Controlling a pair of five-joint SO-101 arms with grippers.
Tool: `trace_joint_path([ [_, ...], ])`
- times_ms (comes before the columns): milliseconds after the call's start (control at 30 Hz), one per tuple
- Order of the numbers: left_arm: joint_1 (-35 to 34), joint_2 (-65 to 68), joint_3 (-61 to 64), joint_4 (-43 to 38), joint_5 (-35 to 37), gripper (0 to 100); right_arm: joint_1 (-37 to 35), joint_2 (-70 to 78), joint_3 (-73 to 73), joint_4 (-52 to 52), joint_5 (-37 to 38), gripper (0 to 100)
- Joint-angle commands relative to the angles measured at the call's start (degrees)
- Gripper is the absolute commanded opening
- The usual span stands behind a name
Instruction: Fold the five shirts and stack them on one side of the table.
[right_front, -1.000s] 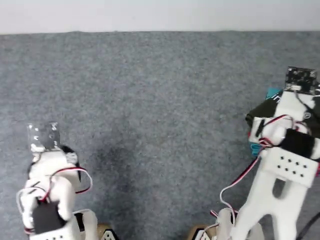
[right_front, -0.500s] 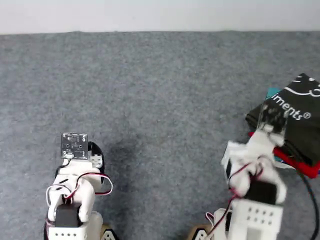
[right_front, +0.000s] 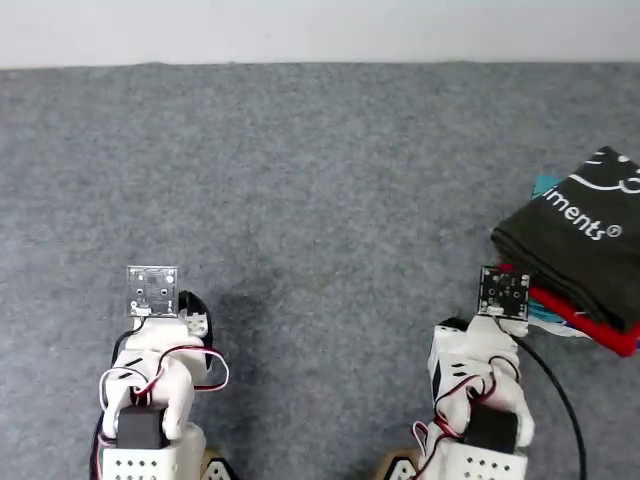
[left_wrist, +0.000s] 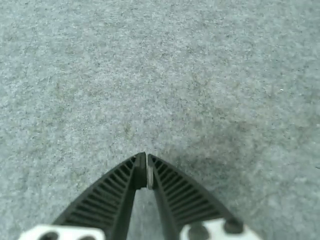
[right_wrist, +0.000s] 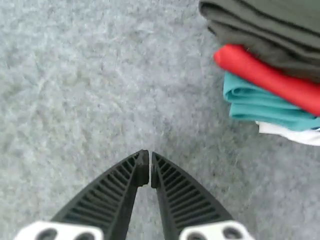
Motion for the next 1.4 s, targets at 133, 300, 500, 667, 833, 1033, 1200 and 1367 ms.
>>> trace_joint_path([
  [133, 1.49, -0.44, -0.48, 7.91, 0.53, 2, -3.30, 0.04, 3.43, 4.26, 2.64, 0.9],
  [300, 1.32, -0.53, -0.48, 12.31, 0.79, 2, -3.82, 0.13, 4.40, 7.96, 2.90, 0.9],
  [500, 1.05, -0.70, -0.48, 13.27, 0.88, 2, -3.82, 0.13, 4.31, 8.57, 2.64, 0.9],
  [667, 1.05, -0.70, -0.48, 13.45, 0.97, 2, -3.91, 0.13, 4.31, 8.57, 2.81, 0.9],
  [833, 1.05, -0.70, -0.48, 13.45, 0.70, 2, -3.91, 0.13, 4.31, 8.57, 2.81, 0.9],
  [1033, 1.05, -0.70, -0.48, 13.45, 0.70, 2, -3.91, 0.13, 4.31, 8.57, 2.81, 0.9],
  [1200, 1.05, -0.70, -0.48, 13.45, 0.70, 2, -3.91, 0.13, 4.31, 8.57, 2.90, 0.9],
  [1367, 1.05, -0.70, -0.48, 13.45, 0.70, 2, -3.91, 0.13, 4.31, 8.57, 2.90, 0.9],
])
